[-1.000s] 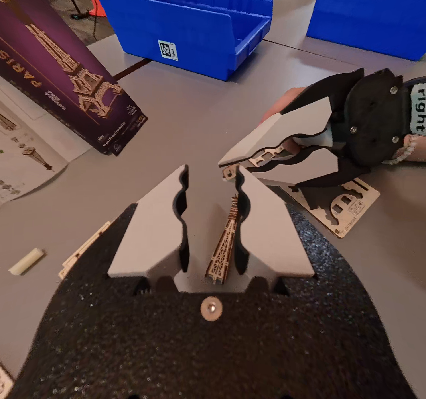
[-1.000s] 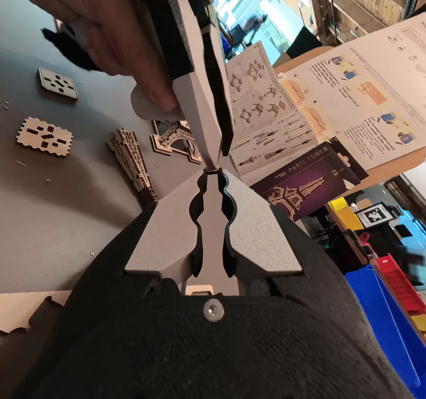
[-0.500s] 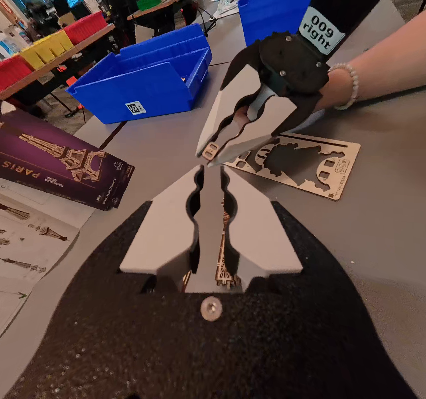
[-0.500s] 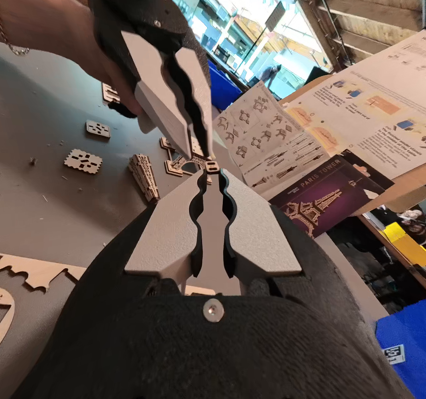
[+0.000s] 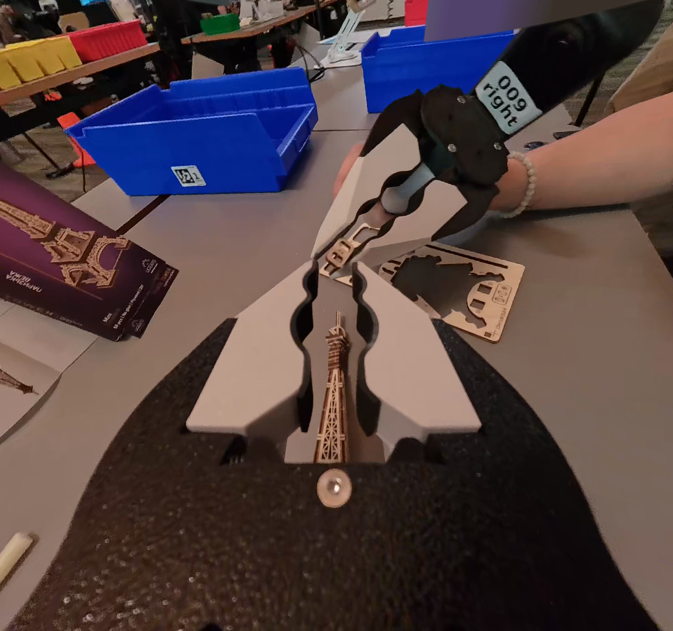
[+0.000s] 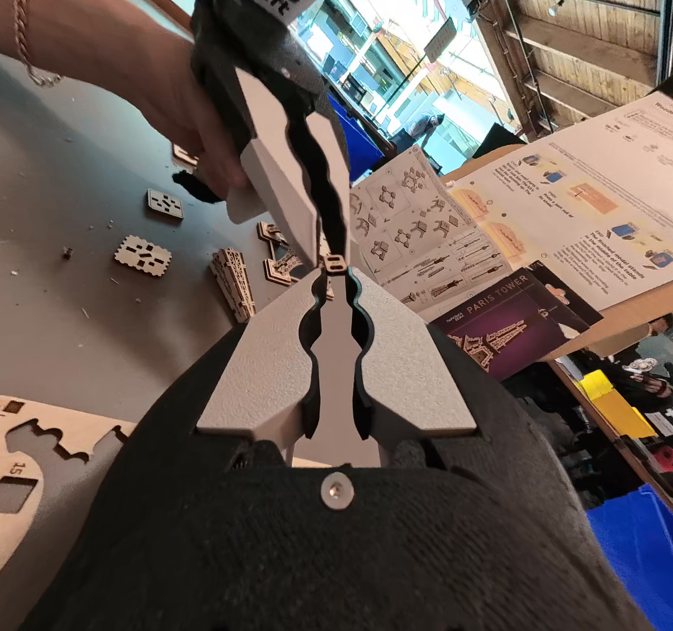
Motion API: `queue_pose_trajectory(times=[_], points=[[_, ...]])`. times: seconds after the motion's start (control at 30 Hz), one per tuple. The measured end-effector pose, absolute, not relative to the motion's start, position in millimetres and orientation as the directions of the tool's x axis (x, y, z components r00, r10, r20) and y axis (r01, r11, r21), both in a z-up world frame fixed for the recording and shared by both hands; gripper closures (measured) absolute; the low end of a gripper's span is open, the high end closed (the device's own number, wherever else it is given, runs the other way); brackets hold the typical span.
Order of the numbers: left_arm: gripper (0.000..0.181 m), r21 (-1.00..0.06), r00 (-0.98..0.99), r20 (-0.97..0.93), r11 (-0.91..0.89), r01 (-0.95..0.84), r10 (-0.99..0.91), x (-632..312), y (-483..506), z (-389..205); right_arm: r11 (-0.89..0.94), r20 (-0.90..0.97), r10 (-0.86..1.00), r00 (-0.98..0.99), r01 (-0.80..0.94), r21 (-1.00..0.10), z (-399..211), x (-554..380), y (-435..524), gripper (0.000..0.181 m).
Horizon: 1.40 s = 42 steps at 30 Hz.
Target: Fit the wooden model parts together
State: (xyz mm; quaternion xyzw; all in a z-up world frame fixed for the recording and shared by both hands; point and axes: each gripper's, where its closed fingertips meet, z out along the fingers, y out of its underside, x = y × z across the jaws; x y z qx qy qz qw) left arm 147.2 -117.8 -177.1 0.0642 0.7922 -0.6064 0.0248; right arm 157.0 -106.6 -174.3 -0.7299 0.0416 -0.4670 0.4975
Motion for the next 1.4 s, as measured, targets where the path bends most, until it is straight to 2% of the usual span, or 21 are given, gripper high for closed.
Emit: queue_pose_trajectory(times=[0.2, 0.27, 0.3, 0.33, 0.37, 0.4, 0.47, 0.5, 0.53, 0.67, 0.8, 0.83, 0.93, 1.1, 1.17, 1.2, 1.3, 1.4], points=[[0.171, -0.962, -0.984, -0.141, 0.218, 0.162, 0.111, 139, -115, -171, -0.405, 0.529, -0.565, 0.633, 0.346, -0.846, -168, 152, -104, 0.174], [0.180, -0.962, -0.983, -0.149, 0.213, 0.170, 0.111, 139, -114, -169, -0.375, 0.495, -0.570, 0.656, 0.329, -0.867, -167, 151, -104, 0.174], [0.178, -0.961, -0.980, -0.164, 0.208, 0.184, 0.110, 140, -113, -168, -0.379, 0.489, -0.592, 0.640, 0.315, -0.870, -166, 154, -109, 0.174], [0.168, -0.959, -0.979, -0.175, 0.207, 0.194, 0.105, 141, -112, -167, -0.428, 0.513, -0.633, 0.580, 0.290, -0.856, -165, 164, -123, 0.174], [0.156, -0.957, -0.980, -0.181, 0.214, 0.196, 0.086, 144, -110, -167, -0.507, 0.556, -0.674, 0.487, 0.244, -0.827, -163, 175, -146, 0.174], [0.153, -0.954, -0.980, -0.188, 0.227, 0.197, 0.060, 149, -108, -168, -0.585, 0.596, -0.710, 0.375, 0.157, -0.796, -161, 187, -179, 0.175], [0.155, -0.944, -0.977, -0.212, 0.258, 0.207, 0.008, 161, -104, -171, -0.665, 0.656, -0.745, 0.123, -0.064, -0.744, -150, 200, -260, 0.173], [0.155, -0.938, -0.975, -0.224, 0.276, 0.211, -0.015, 166, -103, -174, -0.664, 0.665, -0.744, 0.062, -0.170, -0.728, -148, 201, -295, 0.173], [0.156, -0.931, -0.972, -0.233, 0.295, 0.213, -0.032, 170, -101, -177, -0.629, 0.648, -0.761, 0.023, -0.271, -0.729, -149, 202, -327, 0.173], [0.157, -0.913, -0.956, -0.269, 0.348, 0.216, -0.113, 188, -95, -182, -0.517, 0.616, -0.786, -0.054, -0.489, -0.702, -151, 215, -417, 0.173], [0.160, -0.928, -0.962, -0.228, 0.332, 0.169, -0.150, 197, -90, -183, -0.484, 0.603, -0.798, 0.024, -0.621, -0.616, -175, 241, -453, 0.173], [0.160, -0.932, -0.965, -0.214, 0.329, 0.155, -0.151, 198, -90, -184, -0.466, 0.570, -0.821, 0.036, -0.620, -0.631, -180, 247, -453, 0.170], [0.160, -0.929, -0.973, -0.200, 0.339, 0.151, -0.114, 194, -88, -188, -0.424, 0.509, -0.859, 0.054, -0.632, -0.649, -192, 248, -451, 0.126], [0.162, -0.885, -0.982, -0.187, 0.434, 0.168, 0.000, 178, -85, -204, -0.438, 0.537, -0.844, -0.009, -0.568, -0.697, -165, 213, -444, 0.099], [0.162, -0.855, -0.985, -0.167, 0.489, 0.172, 0.054, 169, -83, -214, -0.474, 0.556, -0.831, -0.012, -0.506, -0.721, -142, 194, -418, 0.112], [0.161, -0.835, -0.985, -0.155, 0.523, 0.170, 0.074, 166, -82, -220, -0.508, 0.543, -0.838, 0.057, -0.445, -0.738, -137, 187, -388, 0.119], [0.155, -0.778, -0.989, -0.118, 0.610, 0.151, 0.094, 160, -79, -234, -0.584, 0.456, -0.768, 0.449, -0.199, -0.787, -148, 166, -258, 0.143], [0.155, -0.737, -0.986, -0.110, 0.655, 0.166, 0.127, 153, -77, -243, -0.590, 0.357, -0.628, 0.691, -0.124, -0.798, -180, 153, -171, 0.147]])
